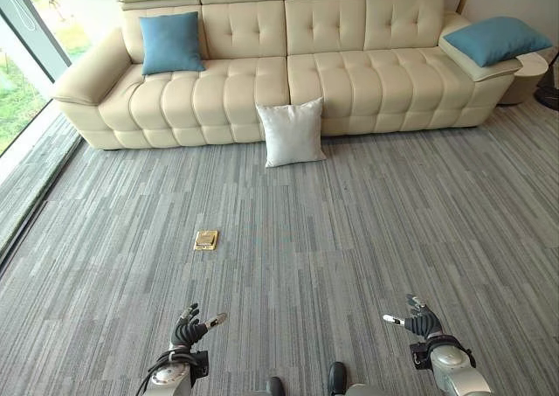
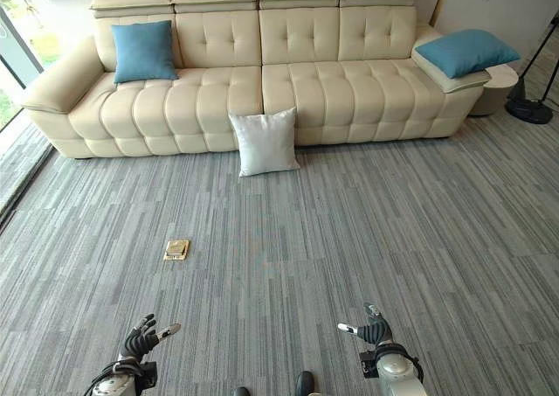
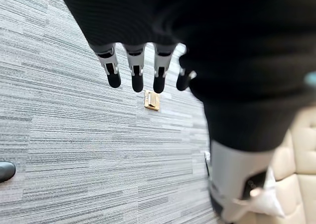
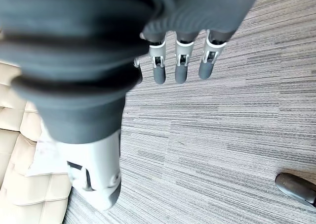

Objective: Pick up all the scattered cushions and arrange them neatly on the sofa.

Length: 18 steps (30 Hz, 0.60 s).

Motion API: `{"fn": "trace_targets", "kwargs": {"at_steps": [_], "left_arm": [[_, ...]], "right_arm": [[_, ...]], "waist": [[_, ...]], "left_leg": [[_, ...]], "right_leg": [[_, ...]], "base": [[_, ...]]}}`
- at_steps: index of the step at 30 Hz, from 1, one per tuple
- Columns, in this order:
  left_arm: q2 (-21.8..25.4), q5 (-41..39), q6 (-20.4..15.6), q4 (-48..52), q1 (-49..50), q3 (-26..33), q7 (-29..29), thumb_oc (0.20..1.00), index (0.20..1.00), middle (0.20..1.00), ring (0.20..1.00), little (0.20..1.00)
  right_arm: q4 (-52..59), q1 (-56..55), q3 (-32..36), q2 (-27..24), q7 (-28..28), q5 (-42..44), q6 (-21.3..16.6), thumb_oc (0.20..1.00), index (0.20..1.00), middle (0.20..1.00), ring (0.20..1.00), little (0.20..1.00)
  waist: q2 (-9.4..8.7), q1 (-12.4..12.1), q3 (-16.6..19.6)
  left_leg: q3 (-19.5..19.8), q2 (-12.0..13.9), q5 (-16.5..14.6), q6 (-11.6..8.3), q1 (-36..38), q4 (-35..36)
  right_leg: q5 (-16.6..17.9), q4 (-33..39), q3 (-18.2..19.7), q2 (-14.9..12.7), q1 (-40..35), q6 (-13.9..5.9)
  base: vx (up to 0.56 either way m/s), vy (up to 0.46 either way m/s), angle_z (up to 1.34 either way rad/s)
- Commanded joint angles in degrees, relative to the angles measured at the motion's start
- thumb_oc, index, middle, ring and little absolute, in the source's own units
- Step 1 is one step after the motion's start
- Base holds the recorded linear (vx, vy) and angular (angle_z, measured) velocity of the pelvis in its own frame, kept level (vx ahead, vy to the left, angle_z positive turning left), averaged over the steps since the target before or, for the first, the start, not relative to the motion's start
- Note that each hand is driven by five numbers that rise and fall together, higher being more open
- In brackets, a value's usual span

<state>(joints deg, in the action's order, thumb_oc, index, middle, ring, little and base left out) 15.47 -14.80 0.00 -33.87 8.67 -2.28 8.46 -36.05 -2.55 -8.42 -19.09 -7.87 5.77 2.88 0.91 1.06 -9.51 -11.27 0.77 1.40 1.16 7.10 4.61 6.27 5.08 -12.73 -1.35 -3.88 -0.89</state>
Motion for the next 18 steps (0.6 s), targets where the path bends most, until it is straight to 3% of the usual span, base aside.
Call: {"fn": "trace_targets", "kwargs": {"at_steps": [1, 8, 18], "left_arm": [[1.2, 1.0, -0.9, -0.8, -2.8, -1.6, -0.3, 1.000, 1.000, 1.000, 1.000, 1.000], [0.1, -1.4, -0.9, -4.4, -3.4, -0.6, 2.0, 1.000, 1.000, 1.000, 1.000, 1.000], [0.1, -2.7, -1.9, -1.0, -2.1, 1.0, 3.3, 1.000, 1.000, 1.000, 1.000, 1.000]], "right_arm": [[-2.5, 2.9, -0.6, 0.6, -0.1, 1.8, -1.6, 1.000, 1.000, 1.000, 1.000, 1.000], [-3.1, 3.7, -0.9, 0.6, -1.5, 1.6, -1.7, 1.000, 1.000, 1.000, 1.000, 1.000], [1.2, 3.7, 0.6, -0.1, -2.7, 2.0, -2.7, 1.000, 1.000, 1.000, 1.000, 1.000]], "waist": [[-1.16, -0.4, 0.8], [-1.41, -1.0, 1.4], [-1.75, -1.6, 1.4]], "left_leg": [[1.4, 3.0, -2.2, -5.35, -0.1, 0.4], [2.0, 2.9, -2.4, -5.25, 0.3, 0.4], [2.5, 2.7, -2.5, -5.06, 0.2, 0.4]], "right_leg": [[-9.9, -0.1, 0.2, -4.1, -4.1, -5.77], [-10.1, -0.1, 0.0, -3.9, -4.6, -5.66], [-9.8, -0.1, -0.1, -4.1, -4.5, -5.78]], "base": [[0.00, 0.000, 0.00], [0.00, 0.001, 0.01], [0.00, 0.003, 0.02]]}}
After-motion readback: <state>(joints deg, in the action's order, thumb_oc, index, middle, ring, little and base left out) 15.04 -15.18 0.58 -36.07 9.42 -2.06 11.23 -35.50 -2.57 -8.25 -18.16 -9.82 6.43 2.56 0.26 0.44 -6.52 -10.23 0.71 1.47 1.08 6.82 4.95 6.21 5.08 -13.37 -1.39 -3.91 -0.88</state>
